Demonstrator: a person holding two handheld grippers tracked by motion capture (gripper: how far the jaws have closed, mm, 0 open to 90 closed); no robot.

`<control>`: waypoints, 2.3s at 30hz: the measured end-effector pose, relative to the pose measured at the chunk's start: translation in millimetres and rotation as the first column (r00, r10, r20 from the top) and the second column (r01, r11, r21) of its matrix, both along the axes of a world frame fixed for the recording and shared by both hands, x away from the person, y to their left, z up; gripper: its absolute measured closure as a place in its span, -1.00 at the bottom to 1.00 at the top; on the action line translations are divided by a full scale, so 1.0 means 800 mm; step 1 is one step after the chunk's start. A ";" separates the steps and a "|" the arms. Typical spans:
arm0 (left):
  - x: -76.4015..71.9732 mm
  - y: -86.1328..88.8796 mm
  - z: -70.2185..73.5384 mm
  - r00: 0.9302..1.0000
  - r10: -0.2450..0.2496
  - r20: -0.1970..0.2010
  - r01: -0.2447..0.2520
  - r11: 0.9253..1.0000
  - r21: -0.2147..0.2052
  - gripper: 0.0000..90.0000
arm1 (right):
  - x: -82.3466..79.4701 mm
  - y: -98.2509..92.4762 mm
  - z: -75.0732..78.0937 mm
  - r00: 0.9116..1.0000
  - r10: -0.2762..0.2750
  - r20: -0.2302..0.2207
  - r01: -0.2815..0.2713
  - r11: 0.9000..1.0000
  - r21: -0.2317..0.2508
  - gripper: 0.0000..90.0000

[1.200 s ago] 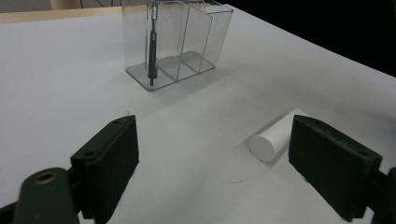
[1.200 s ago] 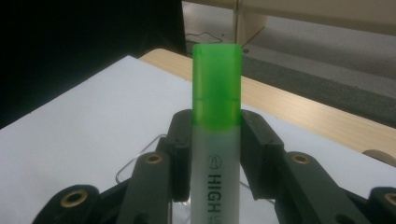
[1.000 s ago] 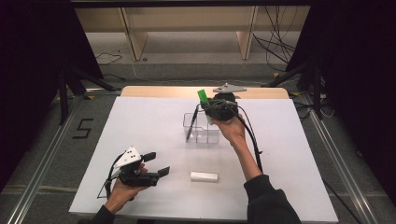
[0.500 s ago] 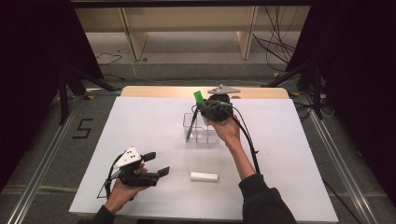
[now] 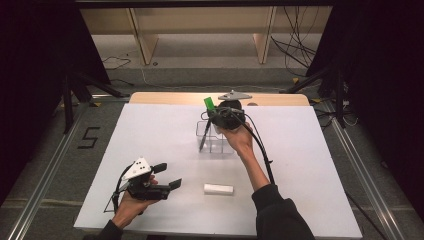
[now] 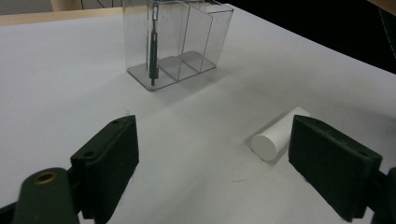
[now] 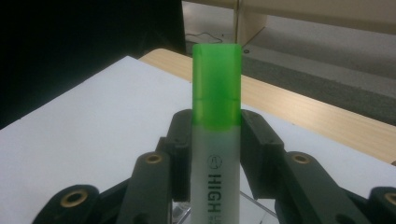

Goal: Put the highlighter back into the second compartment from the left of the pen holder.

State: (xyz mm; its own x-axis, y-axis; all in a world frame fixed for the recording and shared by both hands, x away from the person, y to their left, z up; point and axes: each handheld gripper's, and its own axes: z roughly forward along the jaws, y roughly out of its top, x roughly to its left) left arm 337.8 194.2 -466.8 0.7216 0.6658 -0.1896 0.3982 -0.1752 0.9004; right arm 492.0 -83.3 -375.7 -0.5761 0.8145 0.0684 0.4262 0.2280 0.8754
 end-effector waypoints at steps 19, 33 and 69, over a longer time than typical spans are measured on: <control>0.000 -0.001 -0.001 1.000 -0.003 -0.008 0.003 1.000 -0.001 -0.65 | 0.002 0.009 -0.014 1.000 -0.002 0.002 0.002 1.000 -0.025 0.49; 0.000 -0.002 -0.001 1.000 -0.003 -0.008 0.003 1.000 -0.001 -0.65 | -0.002 0.007 -0.028 1.000 -0.001 -0.001 0.001 1.000 -0.025 0.49; 0.001 -0.001 -0.001 1.000 -0.002 -0.017 0.002 1.000 -0.011 -0.65 | -0.085 -0.018 -0.017 0.963 0.259 -0.073 -0.267 0.956 -0.119 -0.28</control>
State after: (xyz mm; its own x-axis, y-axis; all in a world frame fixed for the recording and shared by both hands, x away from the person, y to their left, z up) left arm 338.2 193.5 -467.6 0.7194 0.6622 -0.2096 0.4135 -0.1658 0.8953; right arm 423.9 -97.4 -389.4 -0.7693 0.6387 0.0129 0.3836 0.4457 0.8088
